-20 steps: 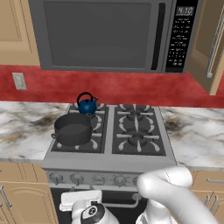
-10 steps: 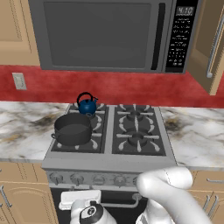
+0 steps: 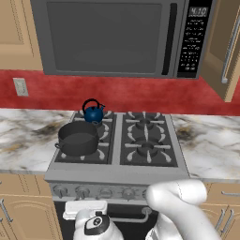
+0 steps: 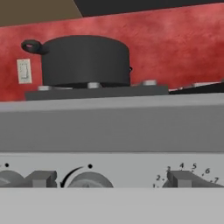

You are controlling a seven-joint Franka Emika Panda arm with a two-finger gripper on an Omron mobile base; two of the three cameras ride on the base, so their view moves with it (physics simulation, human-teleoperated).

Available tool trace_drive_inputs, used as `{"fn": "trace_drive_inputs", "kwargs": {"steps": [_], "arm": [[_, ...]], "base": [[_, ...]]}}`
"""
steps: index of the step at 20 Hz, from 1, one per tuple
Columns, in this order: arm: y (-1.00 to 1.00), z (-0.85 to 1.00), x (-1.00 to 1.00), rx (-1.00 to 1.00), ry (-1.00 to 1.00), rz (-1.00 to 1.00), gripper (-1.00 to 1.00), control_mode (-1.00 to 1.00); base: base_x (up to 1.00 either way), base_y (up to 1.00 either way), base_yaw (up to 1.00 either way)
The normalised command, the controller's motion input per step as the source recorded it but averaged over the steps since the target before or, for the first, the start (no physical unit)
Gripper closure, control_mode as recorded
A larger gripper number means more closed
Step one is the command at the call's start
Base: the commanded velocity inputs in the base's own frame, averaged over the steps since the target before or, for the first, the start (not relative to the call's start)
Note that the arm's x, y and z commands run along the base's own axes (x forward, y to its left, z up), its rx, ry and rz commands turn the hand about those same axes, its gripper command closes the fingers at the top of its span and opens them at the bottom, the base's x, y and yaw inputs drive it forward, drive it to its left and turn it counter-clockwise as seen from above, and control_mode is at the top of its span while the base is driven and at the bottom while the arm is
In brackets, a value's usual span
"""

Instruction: Pick the kettle from the cabinet and place it on a stove burner. Then pick the pot from the counter and place it on another stove burner. Finally, turn both burners on.

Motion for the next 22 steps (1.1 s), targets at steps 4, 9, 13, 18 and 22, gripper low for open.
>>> {"fn": "trace_drive_inputs", "kwargs": {"steps": [4, 9, 13, 18, 22], "arm": [[0.0, -0.14, 0.09, 0.03, 0.0, 0.0, -1.0, -1.0], [0.0, -0.08, 0.03, 0.02, 0.0, 0.0, -1.0, -1.0], [0.0, -0.05, 0.06, 0.02, 0.0, 0.0, -1.0, -1.0], [0.02, -0.01, 0.14, 0.0, 0.0, -0.01, -1.0, -1.0], [0.0, 0.0, 0.18, 0.01, 0.0, -0.02, -1.0, -1.0]], "base": [[0.0, 0.0, 0.0], [0.0, 0.0, 0.0], [0.0, 0.0, 0.0], [0.0, 0.0, 0.0], [0.0, 0.0, 0.0]]}}
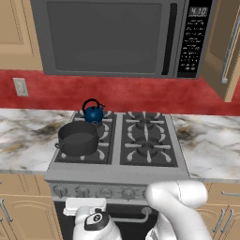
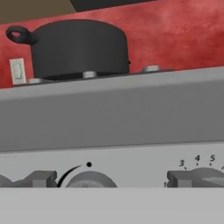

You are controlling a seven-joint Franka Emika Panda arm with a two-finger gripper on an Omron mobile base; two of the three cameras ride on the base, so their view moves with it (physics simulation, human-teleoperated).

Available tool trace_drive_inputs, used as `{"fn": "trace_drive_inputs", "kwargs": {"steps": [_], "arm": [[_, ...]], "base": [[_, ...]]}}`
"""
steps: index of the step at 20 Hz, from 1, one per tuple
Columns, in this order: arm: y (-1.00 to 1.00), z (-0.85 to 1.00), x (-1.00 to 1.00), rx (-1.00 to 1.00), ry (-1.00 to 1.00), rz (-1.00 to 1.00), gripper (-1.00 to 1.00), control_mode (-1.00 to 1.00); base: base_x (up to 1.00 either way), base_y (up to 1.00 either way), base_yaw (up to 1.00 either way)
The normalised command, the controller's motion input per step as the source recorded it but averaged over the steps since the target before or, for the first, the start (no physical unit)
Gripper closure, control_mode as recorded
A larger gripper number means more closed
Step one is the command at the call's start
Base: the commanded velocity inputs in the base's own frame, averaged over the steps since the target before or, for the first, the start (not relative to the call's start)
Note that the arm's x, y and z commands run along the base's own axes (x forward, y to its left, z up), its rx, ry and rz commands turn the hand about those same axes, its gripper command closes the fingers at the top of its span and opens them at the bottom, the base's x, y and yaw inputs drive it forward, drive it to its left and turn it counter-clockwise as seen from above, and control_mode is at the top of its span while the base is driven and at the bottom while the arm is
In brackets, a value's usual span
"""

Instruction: Pick the kettle from the cabinet and place it on a stove burner. Then pick the pot from the counter and place it on another stove burner. Finally, turn both burners on.

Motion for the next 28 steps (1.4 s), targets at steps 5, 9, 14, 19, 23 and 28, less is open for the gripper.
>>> {"fn": "trace_drive_inputs", "kwargs": {"steps": [5, 9, 14, 19, 23, 28], "arm": [[0.1, -0.09, 0.17, 0.0, 0.0, -0.01, -1.0, -1.0], [0.14, -0.17, 0.13, 0.0, -0.01, 0.0, -1.0, -1.0], [0.14, -0.18, 0.14, 0.0, 0.0, 0.0, -1.0, -1.0], [0.05, -0.16, 0.09, 0.0, -0.02, 0.0, -1.0, -1.0], [0.0, -0.15, 0.05, 0.0, -0.02, -0.01, -1.0, -1.0], [0.0, -0.12, 0.04, 0.0, -0.02, 0.0, -1.0, -1.0]], "base": [[0.0, 0.0, 0.0], [0.0, 0.0, 0.0], [0.0, 0.0, 0.0], [0.0, 0.0, 0.0], [0.0, 0.0, 0.0], [0.0, 0.0, 0.0]]}}
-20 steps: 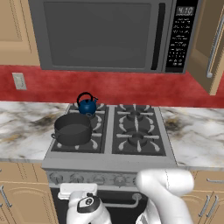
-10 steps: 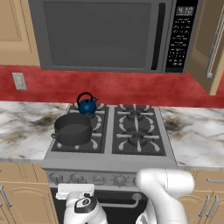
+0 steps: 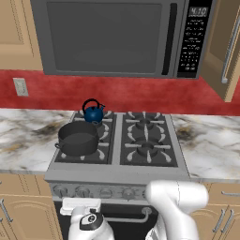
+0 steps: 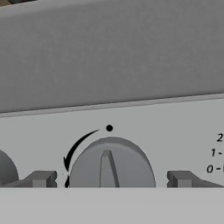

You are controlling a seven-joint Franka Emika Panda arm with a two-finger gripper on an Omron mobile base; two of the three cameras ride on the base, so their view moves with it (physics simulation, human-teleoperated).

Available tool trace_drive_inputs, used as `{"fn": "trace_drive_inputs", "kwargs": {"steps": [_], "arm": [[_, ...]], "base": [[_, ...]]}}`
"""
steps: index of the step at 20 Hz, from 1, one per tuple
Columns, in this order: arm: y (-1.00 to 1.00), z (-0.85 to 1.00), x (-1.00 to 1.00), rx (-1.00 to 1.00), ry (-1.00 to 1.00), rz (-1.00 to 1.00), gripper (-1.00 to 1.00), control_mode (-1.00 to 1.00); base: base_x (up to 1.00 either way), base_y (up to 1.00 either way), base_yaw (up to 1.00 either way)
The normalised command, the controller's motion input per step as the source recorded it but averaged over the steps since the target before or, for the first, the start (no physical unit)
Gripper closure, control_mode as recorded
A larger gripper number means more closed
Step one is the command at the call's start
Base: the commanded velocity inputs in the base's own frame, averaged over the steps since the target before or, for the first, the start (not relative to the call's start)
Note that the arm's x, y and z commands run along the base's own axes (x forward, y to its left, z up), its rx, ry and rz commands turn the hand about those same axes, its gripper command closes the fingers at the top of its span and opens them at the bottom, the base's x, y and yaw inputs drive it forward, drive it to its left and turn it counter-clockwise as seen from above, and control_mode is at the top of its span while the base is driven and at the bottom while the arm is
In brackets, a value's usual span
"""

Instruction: Pick the kettle from the cabinet and place it on a stove burner. Then pick the pot from the counter and place it on another stove burner. Finally, turn both burners on.

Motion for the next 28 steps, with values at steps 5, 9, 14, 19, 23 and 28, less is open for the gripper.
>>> {"fn": "trace_drive_inputs", "kwargs": {"steps": [5, 9, 14, 19, 23, 28], "arm": [[0.0, -0.03, 0.09, 0.0, -0.01, -0.01, -1.0, -1.0], [0.02, 0.0, 0.14, 0.0, 0.0, -0.01, -1.0, -1.0], [0.04, -0.03, 0.14, 0.0, 0.0, -0.01, 1.0, -1.0], [0.01, -0.14, 0.09, 0.0, 0.0, 0.0, 1.0, -1.0], [0.0, -0.12, 0.09, 0.0, 0.0, 0.0, 1.0, -1.0], [0.04, -0.04, 0.06, 0.0, 0.0, 0.0, 1.0, -1.0]], "base": [[0.0, 0.0, 0.0], [0.0, 0.0, 0.0], [0.0, 0.0, 0.0], [0.0, 0.0, 0.0], [0.0, 0.0, 0.0], [0.0, 0.0, 0.0]]}}
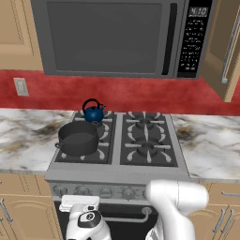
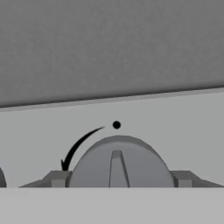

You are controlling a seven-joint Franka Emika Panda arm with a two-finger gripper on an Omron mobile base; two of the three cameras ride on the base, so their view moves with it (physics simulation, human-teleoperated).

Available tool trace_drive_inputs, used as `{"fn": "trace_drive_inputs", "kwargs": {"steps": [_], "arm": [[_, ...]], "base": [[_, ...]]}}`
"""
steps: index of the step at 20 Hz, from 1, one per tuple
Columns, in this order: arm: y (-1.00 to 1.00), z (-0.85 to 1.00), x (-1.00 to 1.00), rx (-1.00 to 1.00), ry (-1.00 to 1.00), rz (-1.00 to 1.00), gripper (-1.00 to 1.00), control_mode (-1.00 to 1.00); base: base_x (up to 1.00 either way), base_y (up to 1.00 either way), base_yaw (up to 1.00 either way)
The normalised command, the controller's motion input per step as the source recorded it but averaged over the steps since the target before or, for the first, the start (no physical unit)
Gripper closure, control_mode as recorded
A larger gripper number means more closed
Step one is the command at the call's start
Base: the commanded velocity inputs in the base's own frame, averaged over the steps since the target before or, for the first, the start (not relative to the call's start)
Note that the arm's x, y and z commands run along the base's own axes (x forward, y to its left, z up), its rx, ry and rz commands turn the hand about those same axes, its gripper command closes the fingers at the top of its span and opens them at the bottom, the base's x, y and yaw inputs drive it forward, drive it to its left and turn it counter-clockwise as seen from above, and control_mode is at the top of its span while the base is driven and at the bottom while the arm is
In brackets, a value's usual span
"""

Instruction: Pick the kettle from the cabinet and place it on a stove burner. Then pick the pot from the counter and place it on another stove burner. Finally, turn both burners on.

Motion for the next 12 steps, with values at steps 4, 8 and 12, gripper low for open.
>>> {"fn": "trace_drive_inputs", "kwargs": {"steps": [4, 8, 12], "arm": [[0.0, 0.0, 0.01, -0.11, 0.01, 0.0, 1.0, -1.0], [0.02, 0.0, 0.0, -0.17, 0.02, 0.0, 1.0, -1.0], [0.0, 0.0, 0.0, -0.19, 0.03, -0.01, 1.0, -1.0]], "base": [[0.0, 0.0, 0.0], [0.0, 0.0, 0.0], [0.0, 0.0, 0.0]]}}
